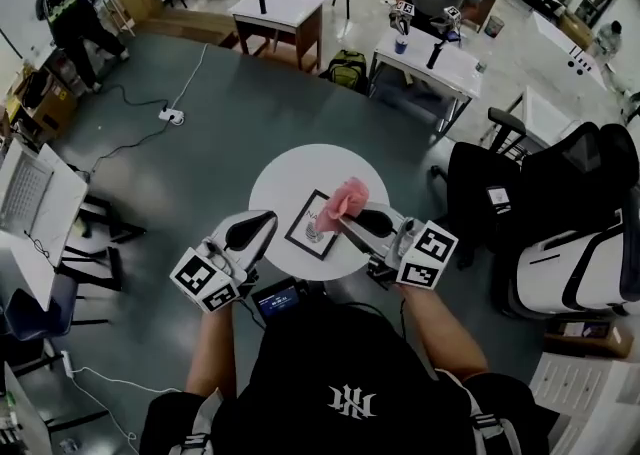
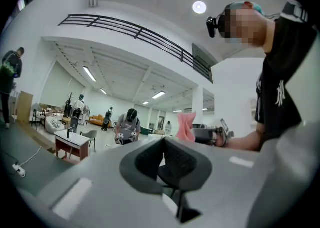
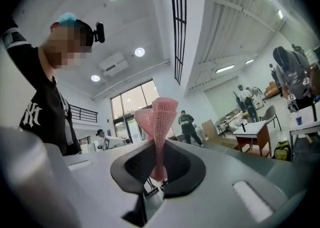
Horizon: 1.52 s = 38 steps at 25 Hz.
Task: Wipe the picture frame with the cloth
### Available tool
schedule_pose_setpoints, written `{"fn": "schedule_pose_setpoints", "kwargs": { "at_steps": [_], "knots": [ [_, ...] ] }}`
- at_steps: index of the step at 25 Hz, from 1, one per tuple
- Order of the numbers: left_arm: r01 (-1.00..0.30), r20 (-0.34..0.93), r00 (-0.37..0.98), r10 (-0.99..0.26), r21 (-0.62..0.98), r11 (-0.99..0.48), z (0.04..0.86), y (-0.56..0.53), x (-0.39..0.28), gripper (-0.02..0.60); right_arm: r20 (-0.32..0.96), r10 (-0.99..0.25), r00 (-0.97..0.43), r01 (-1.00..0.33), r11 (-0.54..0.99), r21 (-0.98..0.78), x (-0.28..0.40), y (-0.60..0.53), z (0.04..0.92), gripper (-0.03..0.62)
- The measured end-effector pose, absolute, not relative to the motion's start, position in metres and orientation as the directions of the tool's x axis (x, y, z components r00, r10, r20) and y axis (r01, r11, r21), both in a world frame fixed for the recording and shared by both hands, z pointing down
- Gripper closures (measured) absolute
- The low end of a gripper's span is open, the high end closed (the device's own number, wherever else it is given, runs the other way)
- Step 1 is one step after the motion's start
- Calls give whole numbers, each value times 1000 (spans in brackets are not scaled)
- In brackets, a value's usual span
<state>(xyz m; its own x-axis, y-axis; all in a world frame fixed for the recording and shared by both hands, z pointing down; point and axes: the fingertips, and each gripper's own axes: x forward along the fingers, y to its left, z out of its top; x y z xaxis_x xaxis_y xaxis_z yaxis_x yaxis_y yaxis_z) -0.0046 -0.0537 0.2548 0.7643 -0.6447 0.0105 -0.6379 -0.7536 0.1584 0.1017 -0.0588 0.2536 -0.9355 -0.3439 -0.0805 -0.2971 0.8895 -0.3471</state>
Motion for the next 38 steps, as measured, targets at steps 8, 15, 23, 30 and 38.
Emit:
{"fn": "schedule_pose_setpoints", "kwargs": {
  "at_steps": [8,15,23,30,38],
  "knots": [
    [-588,-31,796,-604,193,-785,220,48,56,578,-152,-306,-940,-261,930,-259,172,54,225,569],
    [-613,103,790,-604,176,-771,236,129,76,578,-204,-284,-937,-209,922,-325,188,119,255,569],
    [-536,109,844,-525,120,-836,218,177,87,578,-239,-273,-932,-214,945,-247,179,174,232,568],
    [-375,2,924,-381,179,-909,207,231,66,578,-231,-396,-889,-347,910,-227,157,228,214,566],
    [-258,-71,953,-296,325,-910,237,309,4,578,-155,-514,-844,-461,842,-282,101,316,233,566]
  ]
}}
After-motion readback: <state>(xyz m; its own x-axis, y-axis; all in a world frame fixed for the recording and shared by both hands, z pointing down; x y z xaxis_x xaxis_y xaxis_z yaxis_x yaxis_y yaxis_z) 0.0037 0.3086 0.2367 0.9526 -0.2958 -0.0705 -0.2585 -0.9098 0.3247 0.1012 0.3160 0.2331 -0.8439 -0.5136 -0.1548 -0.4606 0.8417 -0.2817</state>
